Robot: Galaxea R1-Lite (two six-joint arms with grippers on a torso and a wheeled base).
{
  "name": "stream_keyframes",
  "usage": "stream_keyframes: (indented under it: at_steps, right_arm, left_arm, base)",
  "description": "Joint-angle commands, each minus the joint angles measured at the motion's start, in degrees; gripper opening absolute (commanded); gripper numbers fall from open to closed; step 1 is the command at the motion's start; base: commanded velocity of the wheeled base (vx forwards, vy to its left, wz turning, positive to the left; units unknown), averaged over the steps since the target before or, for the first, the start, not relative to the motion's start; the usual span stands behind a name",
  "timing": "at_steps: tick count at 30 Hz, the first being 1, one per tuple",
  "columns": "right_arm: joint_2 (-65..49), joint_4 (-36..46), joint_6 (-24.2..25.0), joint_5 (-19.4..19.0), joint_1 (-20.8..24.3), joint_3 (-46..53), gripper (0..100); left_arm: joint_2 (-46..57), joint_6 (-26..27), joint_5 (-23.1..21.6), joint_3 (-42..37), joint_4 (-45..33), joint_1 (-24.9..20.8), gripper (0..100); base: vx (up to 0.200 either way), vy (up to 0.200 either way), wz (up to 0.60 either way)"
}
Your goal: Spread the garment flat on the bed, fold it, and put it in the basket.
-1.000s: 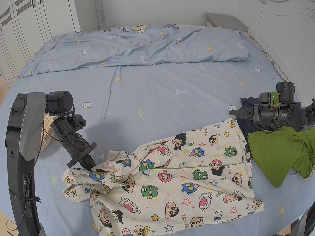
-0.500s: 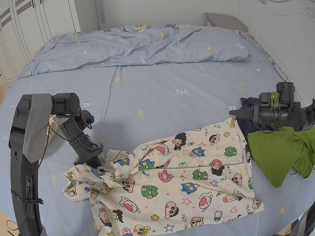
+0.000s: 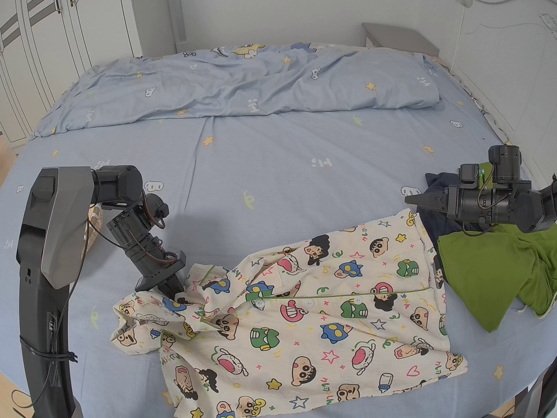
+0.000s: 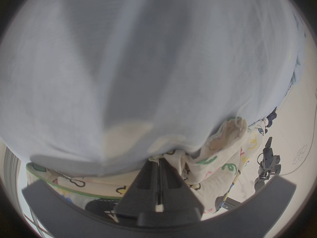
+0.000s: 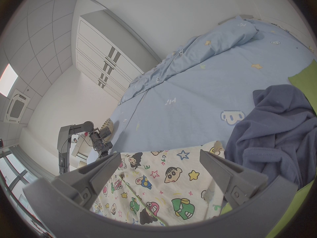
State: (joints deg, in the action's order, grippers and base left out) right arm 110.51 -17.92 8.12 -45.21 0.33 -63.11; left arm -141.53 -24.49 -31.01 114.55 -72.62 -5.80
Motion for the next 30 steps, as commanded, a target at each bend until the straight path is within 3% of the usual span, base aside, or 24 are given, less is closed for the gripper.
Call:
stream_keyframes:
  at_steps: [1,7,11,15,17,19,20,30]
  right_arm:
    - [0.06,-0.01,-0.03,-0.05,0.02,0.01,100]
    - [-0.03,-0.01,0.05,-0.05,-0.07,0.01,100]
    - [0.06,-0.01,0.05,-0.05,0.02,0.01,100]
    - [0.06,-0.01,0.14,0.04,0.02,0.01,100]
    - [-0.03,-0.01,0.14,-0.05,0.02,0.01,100]
    - [-0.03,-0.01,0.23,-0.05,-0.07,0.01,100]
    - [-0.03,-0.01,0.23,-0.05,-0.07,0.01,100]
    - [-0.12,-0.01,0.23,-0.05,-0.15,-0.08,100]
  left_arm:
    - [-0.32,0.32,0.16,0.04,0.11,0.27,0]
    - [-3.75,4.63,-1.86,0.04,0.90,0.35,0]
    - [-2.70,4.01,-5.11,0.04,-1.38,0.88,0]
    - [-0.06,2.78,-5.11,0.04,-6.92,0.27,0]
    - [0.73,4.45,-5.02,0.04,-9.91,0.09,0]
    - [1.79,11.83,-5.29,0.04,-16.24,-0.44,0]
    - [2.67,12.98,-5.37,0.04,-16.68,-1.14,0]
    - [16.29,17.37,-4.06,0.04,-15.18,-2.55,0]
  base:
    - [0.000,0.000,0.00]
    - [0.000,0.000,0.00]
    - [0.000,0.000,0.00]
    - [0.000,0.000,0.00]
    - [0.000,0.000,0.00]
    - [0.000,0.000,0.00]
    - [0.000,0.000,0.00]
    - [0.000,0.000,0.00]
